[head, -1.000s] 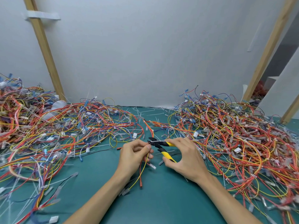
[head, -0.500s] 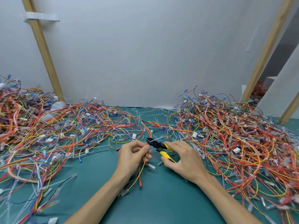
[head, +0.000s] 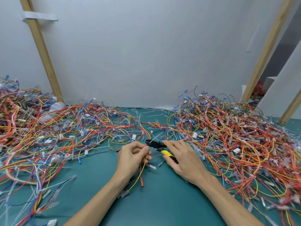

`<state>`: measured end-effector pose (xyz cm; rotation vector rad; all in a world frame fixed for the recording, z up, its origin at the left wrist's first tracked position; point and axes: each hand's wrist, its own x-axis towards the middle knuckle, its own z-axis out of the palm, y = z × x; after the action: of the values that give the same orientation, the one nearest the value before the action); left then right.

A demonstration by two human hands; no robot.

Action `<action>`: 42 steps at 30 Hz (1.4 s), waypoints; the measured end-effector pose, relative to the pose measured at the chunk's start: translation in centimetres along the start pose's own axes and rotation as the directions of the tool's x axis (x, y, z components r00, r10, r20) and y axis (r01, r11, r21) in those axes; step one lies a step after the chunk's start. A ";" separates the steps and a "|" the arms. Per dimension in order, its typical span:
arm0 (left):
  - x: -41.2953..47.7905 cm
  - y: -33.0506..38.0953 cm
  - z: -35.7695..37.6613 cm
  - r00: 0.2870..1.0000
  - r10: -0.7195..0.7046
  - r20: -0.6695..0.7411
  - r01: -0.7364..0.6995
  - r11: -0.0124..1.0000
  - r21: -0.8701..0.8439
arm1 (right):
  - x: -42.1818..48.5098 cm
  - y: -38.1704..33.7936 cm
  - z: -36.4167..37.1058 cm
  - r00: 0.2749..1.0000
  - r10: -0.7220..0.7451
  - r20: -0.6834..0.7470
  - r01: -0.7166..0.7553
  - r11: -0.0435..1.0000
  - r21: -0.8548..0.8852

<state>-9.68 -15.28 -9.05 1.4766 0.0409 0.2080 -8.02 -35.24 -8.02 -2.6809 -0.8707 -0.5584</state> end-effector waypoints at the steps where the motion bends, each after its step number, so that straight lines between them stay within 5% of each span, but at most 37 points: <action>1: 0.0 0.0 0.0 1.000 0.000 -0.002 0.000 1.000 0.000 | 0.0 0.0 0.0 1.000 0.001 0.012 -0.001 1.000 -0.007; 15: -0.4 0.6 0.0 1.000 0.007 0.023 -0.007 1.000 0.022 | 0.0 -0.1 0.2 0.987 0.156 0.047 -0.161 0.977 0.140; 30: -0.5 0.8 0.0 0.999 0.001 0.049 -0.002 1.000 0.027 | 0.3 -0.2 0.0 0.983 0.168 0.080 -0.172 0.984 0.052; 42: -0.2 0.8 -0.1 0.999 -0.011 0.052 0.009 0.999 0.051 | 0.1 -0.4 -0.1 0.995 0.066 -0.079 -0.068 0.997 -0.026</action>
<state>-10.03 -15.15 -8.33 1.5315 0.0113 0.1610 -8.23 -34.95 -7.82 -2.6826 -0.7539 -0.6600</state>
